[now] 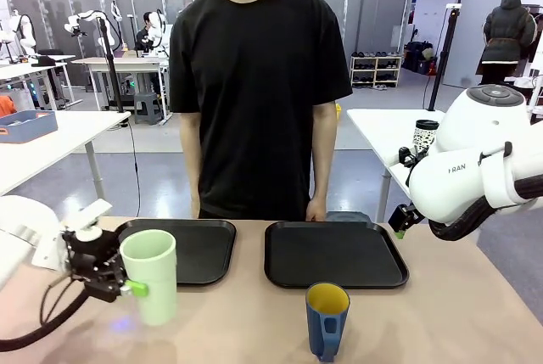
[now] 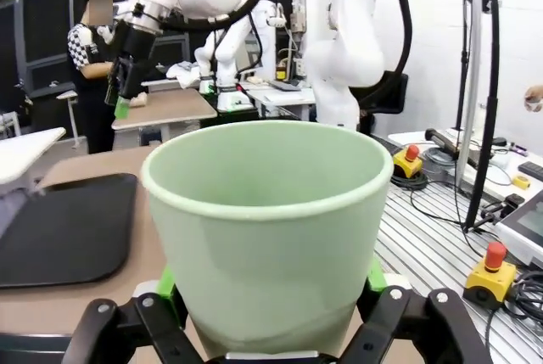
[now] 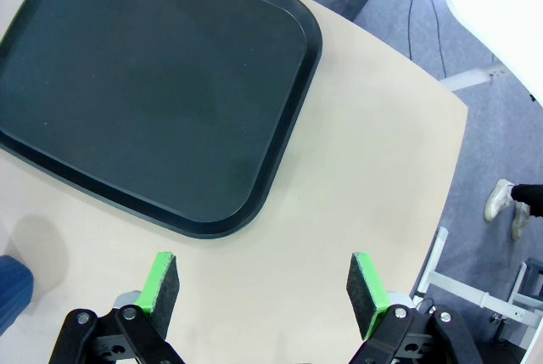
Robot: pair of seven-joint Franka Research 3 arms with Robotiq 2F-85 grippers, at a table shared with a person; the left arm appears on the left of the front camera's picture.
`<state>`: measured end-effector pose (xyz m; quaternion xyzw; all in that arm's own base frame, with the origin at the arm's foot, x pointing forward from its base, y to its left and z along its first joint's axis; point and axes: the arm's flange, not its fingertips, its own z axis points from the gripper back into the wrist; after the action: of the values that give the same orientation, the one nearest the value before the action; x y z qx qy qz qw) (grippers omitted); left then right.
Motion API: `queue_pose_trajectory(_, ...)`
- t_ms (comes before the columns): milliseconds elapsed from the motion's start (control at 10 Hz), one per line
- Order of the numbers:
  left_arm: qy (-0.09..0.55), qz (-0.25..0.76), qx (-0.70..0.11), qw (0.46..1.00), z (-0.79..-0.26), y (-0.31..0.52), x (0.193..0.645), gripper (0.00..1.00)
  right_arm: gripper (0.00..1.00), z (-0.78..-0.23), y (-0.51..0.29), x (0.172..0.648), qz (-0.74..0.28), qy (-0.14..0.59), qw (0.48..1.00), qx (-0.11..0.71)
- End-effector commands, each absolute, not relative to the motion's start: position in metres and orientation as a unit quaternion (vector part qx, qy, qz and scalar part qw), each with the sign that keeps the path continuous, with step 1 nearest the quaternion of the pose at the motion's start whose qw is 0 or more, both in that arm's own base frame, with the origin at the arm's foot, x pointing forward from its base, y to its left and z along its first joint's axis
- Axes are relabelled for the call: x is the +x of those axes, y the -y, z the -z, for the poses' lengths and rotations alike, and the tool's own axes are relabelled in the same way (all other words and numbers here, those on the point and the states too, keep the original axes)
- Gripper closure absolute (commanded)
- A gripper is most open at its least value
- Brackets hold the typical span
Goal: Sort and store the cups by type.
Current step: Pick up the Reusable plastic cup.
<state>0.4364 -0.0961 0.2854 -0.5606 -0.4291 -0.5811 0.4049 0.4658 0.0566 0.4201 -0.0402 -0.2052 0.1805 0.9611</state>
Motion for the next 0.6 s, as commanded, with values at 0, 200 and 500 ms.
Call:
queue_pose_trajectory(0,0.471,0.578,-0.546,0.383,-0.263,0.075,0.411,0.39,0.00,-0.419,-0.056,0.466,-0.180,0.205,0.961,-0.039)
queue_pose_trajectory(200,0.477,0.575,-0.543,0.384,-0.266,0.069,0.412,0.39,0.00,-0.419,-0.056,0.466,-0.180,0.205,0.961,-0.039)
queue_pose_trajectory(500,0.454,0.572,-0.548,0.407,-0.304,0.071,0.434,0.39,0.00,-0.419,-0.056,0.466,-0.180,0.205,0.961,-0.039)
